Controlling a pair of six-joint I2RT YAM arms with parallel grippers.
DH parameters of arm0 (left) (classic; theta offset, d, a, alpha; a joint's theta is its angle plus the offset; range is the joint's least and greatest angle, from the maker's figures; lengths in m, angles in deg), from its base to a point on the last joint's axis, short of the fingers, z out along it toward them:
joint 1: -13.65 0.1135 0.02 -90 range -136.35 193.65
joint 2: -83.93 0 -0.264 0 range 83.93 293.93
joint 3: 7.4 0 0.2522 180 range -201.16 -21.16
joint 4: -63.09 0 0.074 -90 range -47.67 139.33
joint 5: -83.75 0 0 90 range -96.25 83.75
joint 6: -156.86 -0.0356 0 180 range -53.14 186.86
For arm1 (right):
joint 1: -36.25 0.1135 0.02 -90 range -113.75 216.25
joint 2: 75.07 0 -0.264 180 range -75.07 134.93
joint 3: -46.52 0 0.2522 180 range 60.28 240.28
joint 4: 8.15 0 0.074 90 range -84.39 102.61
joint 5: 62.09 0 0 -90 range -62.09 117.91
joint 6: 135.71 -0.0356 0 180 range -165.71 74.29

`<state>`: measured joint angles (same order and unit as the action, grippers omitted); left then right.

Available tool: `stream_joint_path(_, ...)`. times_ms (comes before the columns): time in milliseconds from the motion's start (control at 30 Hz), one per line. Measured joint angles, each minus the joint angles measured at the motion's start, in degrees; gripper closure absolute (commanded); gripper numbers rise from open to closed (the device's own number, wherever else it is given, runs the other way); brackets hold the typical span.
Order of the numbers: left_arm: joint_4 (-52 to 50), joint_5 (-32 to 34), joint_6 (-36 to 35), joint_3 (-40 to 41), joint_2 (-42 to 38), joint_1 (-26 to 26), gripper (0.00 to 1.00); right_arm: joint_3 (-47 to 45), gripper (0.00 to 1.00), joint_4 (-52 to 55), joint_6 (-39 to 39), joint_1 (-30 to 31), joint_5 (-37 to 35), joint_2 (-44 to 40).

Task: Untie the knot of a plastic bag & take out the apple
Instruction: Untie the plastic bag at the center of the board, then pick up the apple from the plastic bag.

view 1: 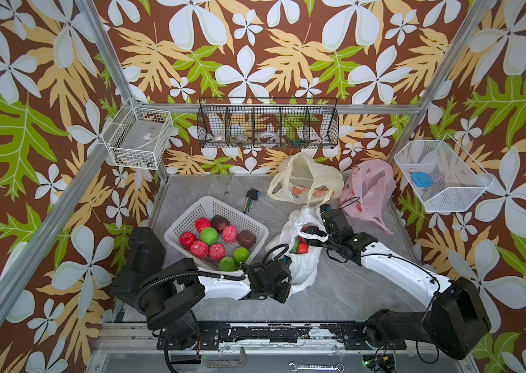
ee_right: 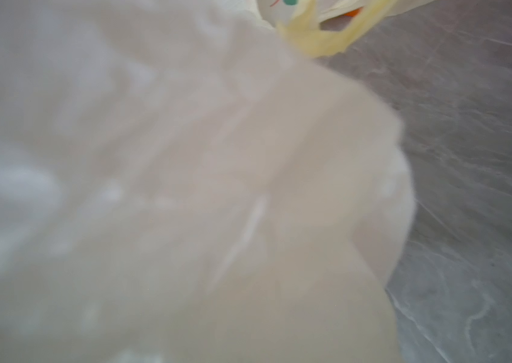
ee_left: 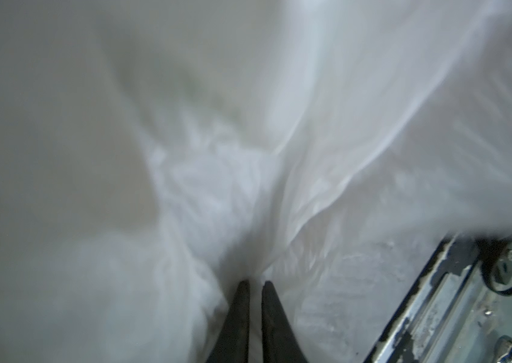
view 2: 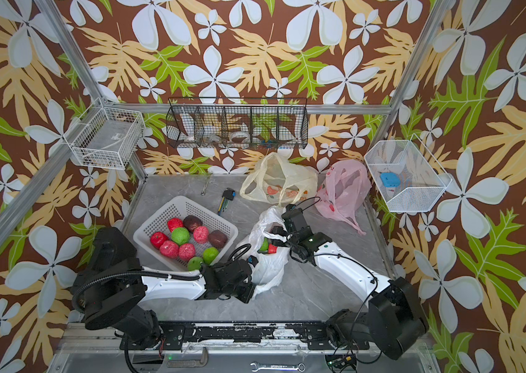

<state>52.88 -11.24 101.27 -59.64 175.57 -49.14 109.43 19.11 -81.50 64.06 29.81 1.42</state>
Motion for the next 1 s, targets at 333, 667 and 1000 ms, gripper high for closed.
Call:
stream_joint_path(333, 1.81, 1.62, 2.45, 2.56, -3.78, -0.04, 0.78, -2.75, 0.42, -1.05, -1.44, -3.65, 7.43, -1.36)
stream_joint_path(667, -6.43, 6.75, -0.92, -12.37, -5.6, 1.81, 0.66, -5.92, 0.44, 5.53, -1.55, 5.73, 1.01, -3.78)
stream_joint_path(1000, -8.94, 10.99, -1.36, -22.6, 1.86, 6.97, 0.46, -8.41, 0.48, 4.59, -2.56, 8.24, -0.35, -5.42)
